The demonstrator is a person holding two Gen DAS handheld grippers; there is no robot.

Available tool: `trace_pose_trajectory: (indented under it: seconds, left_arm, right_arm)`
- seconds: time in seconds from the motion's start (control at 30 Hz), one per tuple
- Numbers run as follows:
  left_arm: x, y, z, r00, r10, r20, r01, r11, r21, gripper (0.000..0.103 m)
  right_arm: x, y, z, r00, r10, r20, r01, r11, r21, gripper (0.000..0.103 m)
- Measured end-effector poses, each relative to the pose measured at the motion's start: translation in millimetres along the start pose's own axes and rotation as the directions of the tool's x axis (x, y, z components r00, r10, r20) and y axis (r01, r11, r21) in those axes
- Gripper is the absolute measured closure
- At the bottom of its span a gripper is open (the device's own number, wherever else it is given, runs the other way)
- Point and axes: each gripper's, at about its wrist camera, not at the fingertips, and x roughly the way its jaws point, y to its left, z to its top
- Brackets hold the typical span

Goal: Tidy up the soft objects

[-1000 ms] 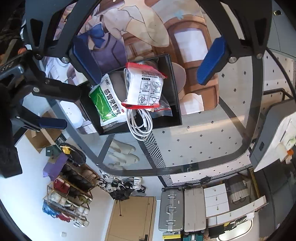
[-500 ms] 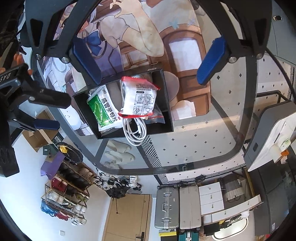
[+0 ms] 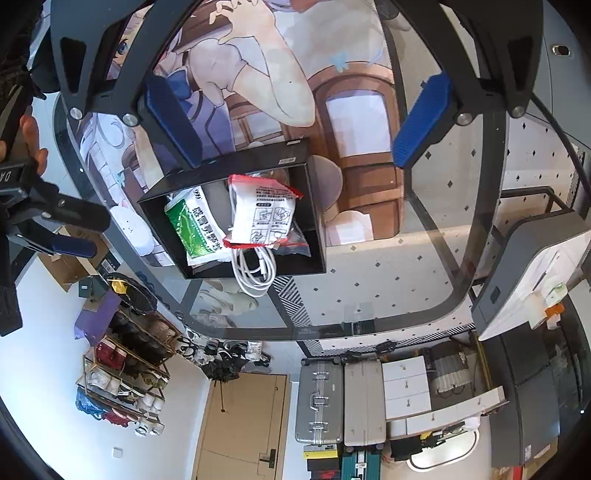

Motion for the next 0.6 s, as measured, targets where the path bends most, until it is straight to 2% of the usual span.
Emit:
trace_pose_trajectory:
  seconds: [0.27,0.6]
  left_arm:
    - [6.0,-1.5,-12.7,1.000,-0.004,-0.005,0.004,1.000,0.008,0.000]
    - [12.5,3.3,-25.8,0.998,0.015,0.058,-0.013,1.000,-0.026,0.000]
  right_arm:
    - [2.6,2.0,-19.1,0.999,0.021,0.049,-0.020,1.000,-0.019,0.000]
    - [10.0,-9.2,-35.7,0.993,0.028,0.112,-0.028,1.000,-0.007,0.000]
